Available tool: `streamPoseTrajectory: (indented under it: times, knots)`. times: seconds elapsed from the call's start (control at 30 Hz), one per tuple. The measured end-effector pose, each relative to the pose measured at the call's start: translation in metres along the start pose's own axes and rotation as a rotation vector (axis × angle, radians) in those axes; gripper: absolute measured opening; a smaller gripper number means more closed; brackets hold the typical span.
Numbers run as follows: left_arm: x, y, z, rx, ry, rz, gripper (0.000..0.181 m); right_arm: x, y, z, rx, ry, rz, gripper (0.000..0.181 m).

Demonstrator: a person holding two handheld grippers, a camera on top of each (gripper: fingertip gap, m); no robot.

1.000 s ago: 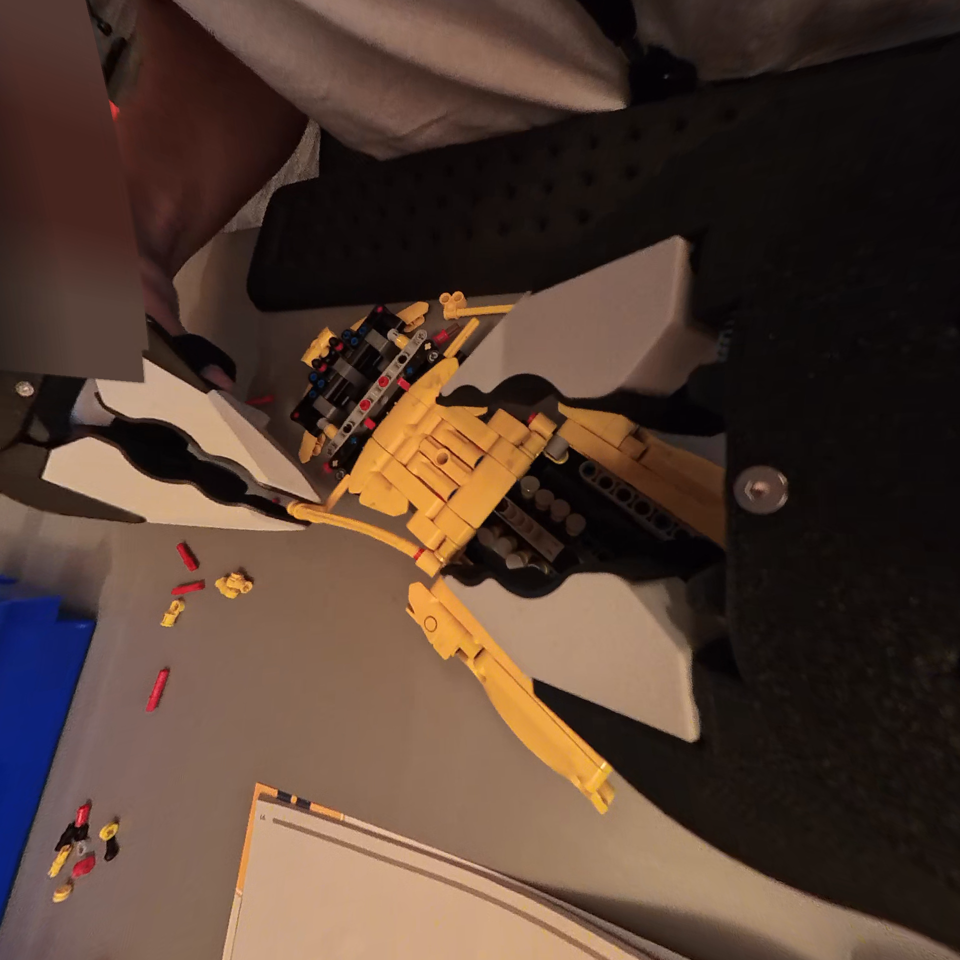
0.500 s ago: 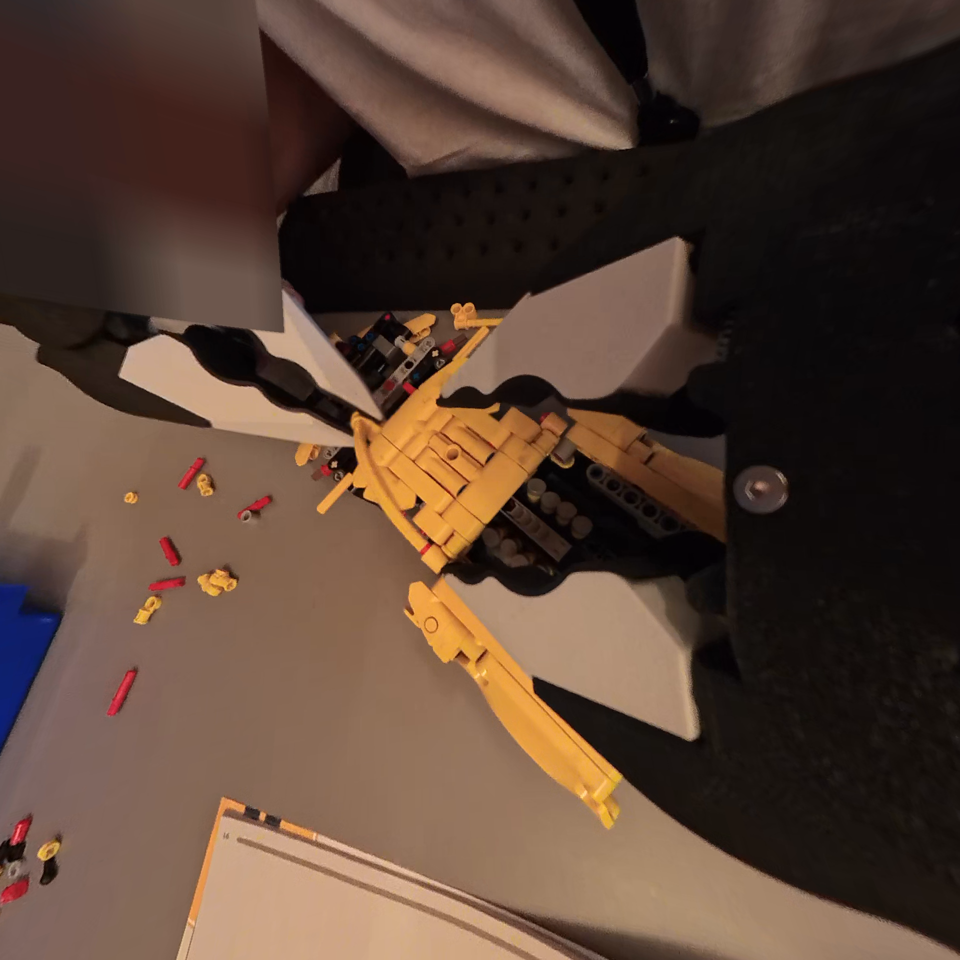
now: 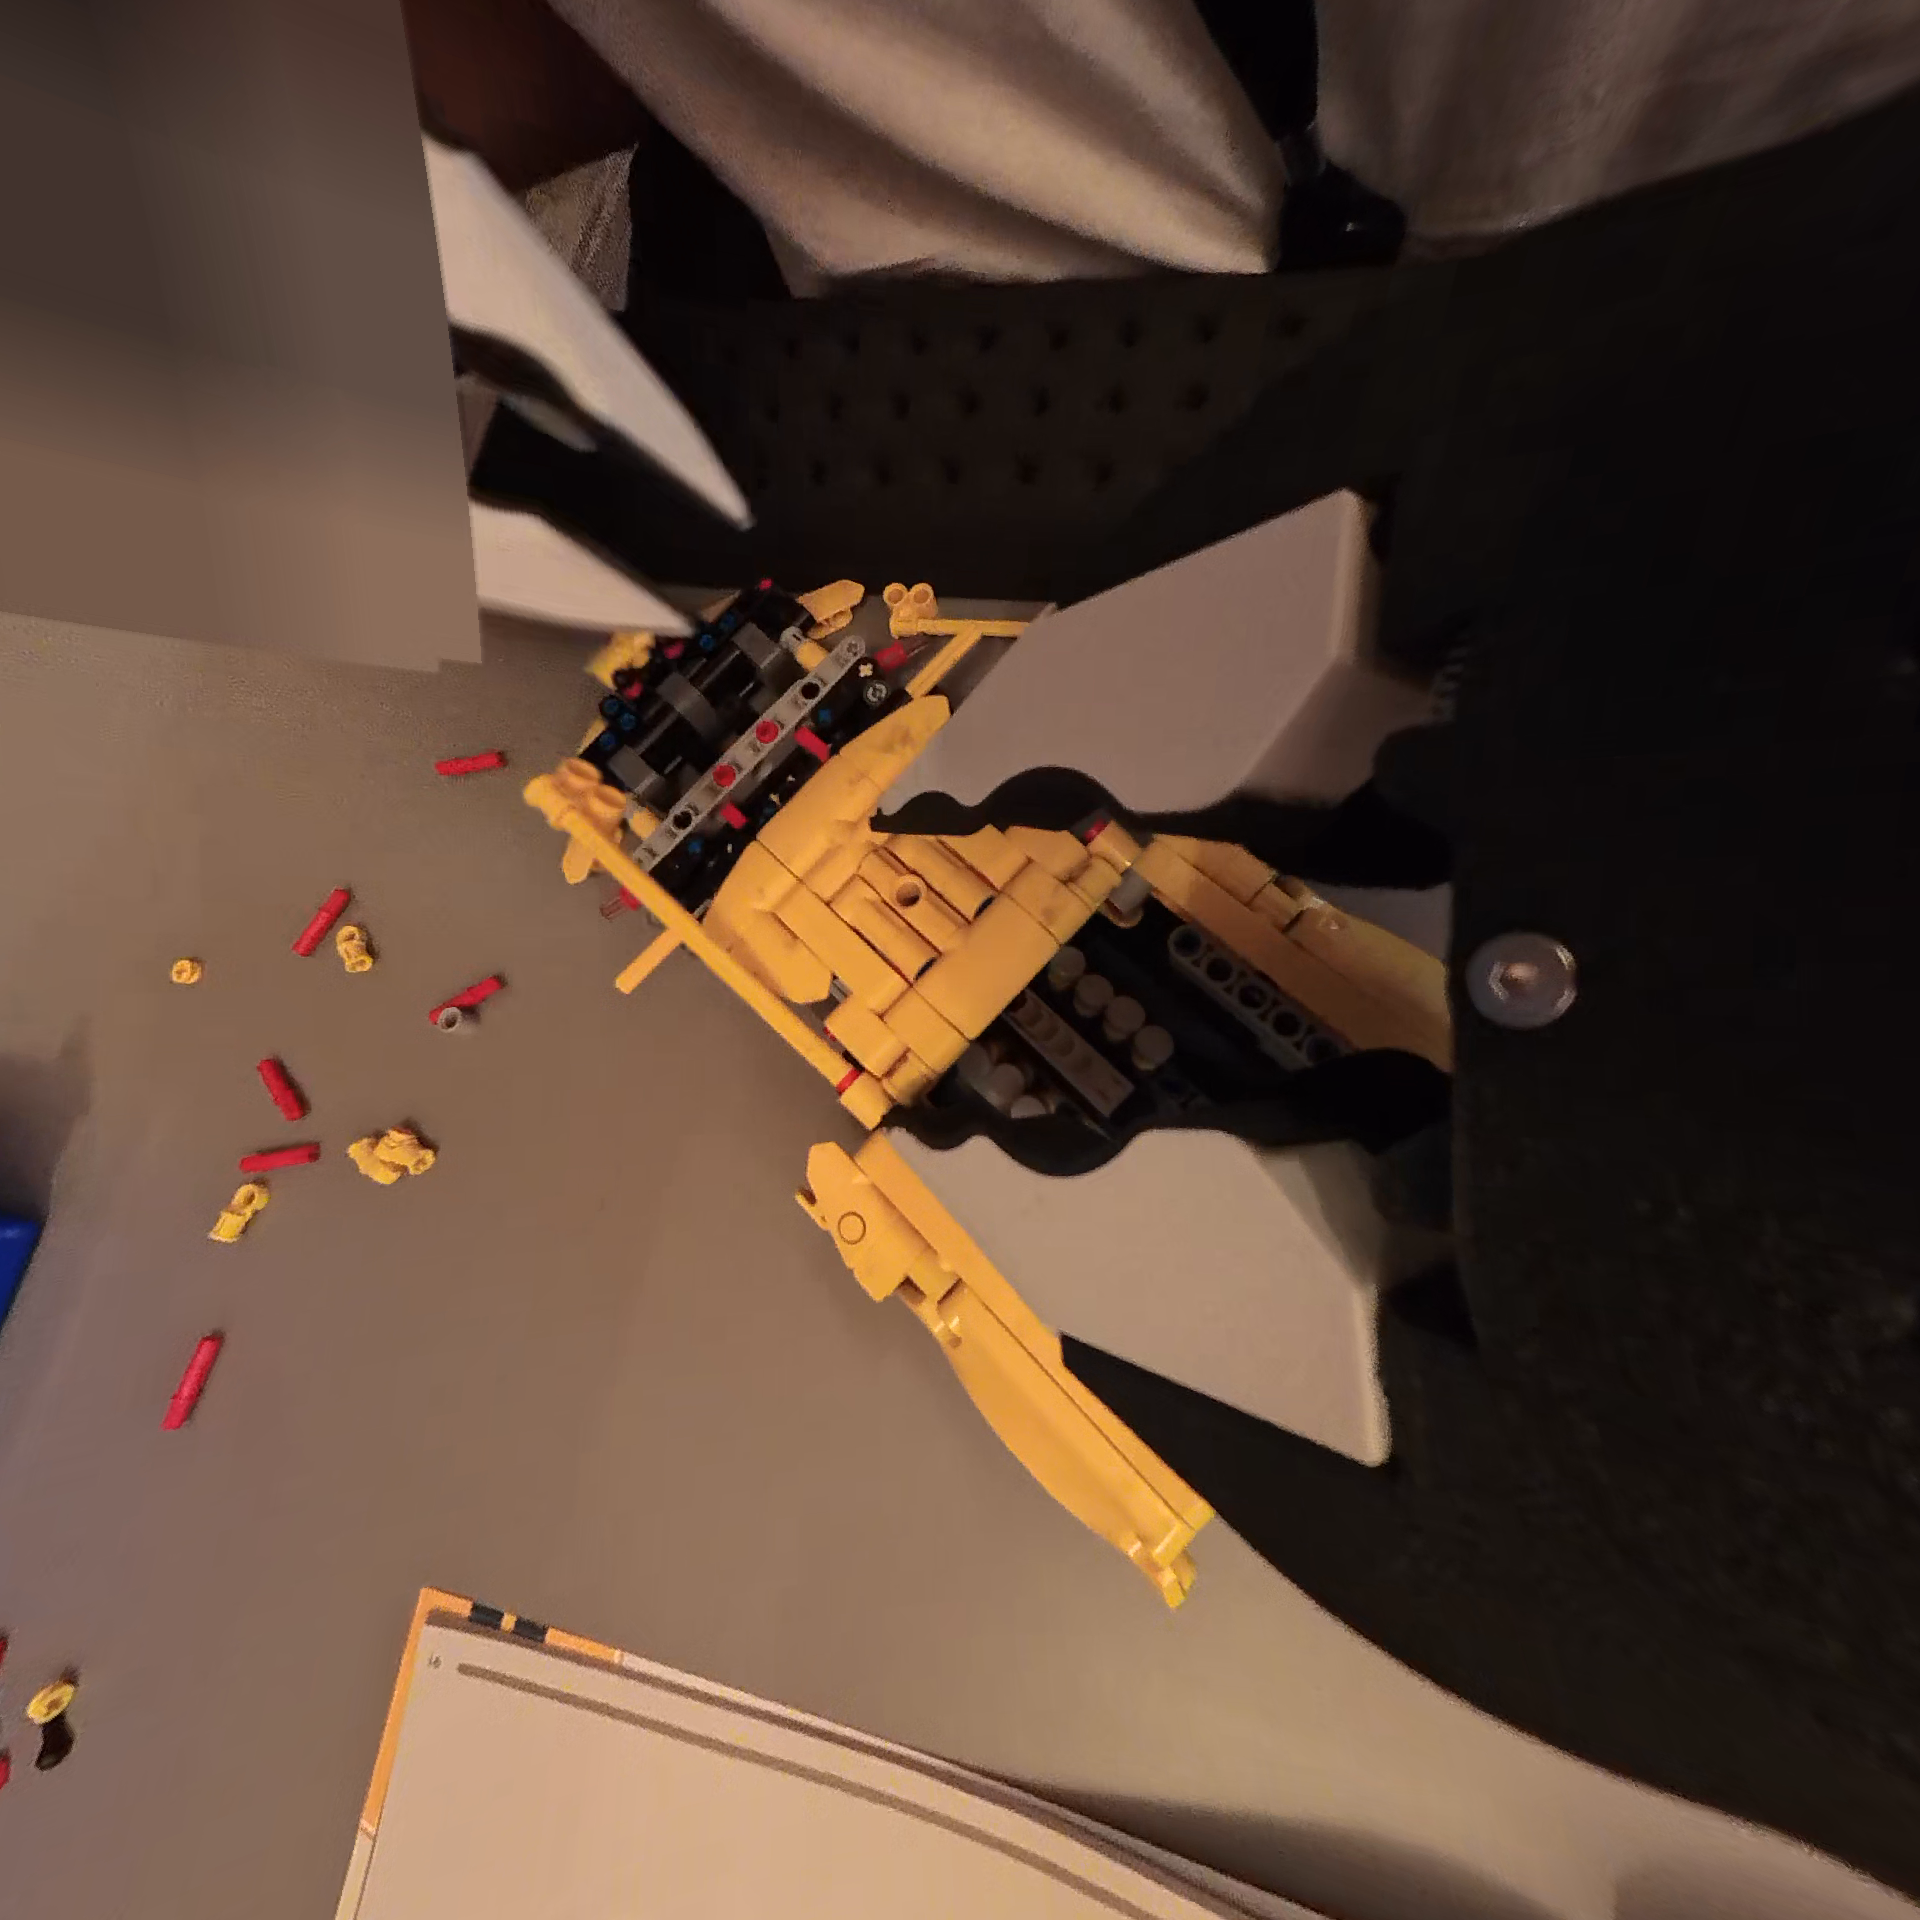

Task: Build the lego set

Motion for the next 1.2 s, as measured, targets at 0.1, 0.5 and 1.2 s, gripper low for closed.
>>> streamPoseTrajectory:
  times: [0.1, 0.5, 1.2]
  knots:
    - [0.0, -0.001, 0.0, 0.012, -0.01, 0.005, 0.052, -0.006, 0.002, -0.026, 0.025, 0.123, -0.028, 0.033]
    - [-0.001, -0.003, 0.0, 0.034, -0.085, -0.014, 0.05, -0.019, 0.013, -0.044, 0.044, 0.267, -0.015, 0.041]
    - [-0.001, -0.008, -0.004, 0.057, -0.061, -0.039, 0.049, -0.04, 0.003, 0.017, -0.083, 0.172, -0.162, 0.031]
Point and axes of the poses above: each gripper's, where its closed fingertips meet, z back along the fingers, y out of its underside, x = y × z across the jaws, the point moved 4 cm from there along z, back along the fingers, and after that the axes turned 1 degree about -y, right-handed, at the moved point
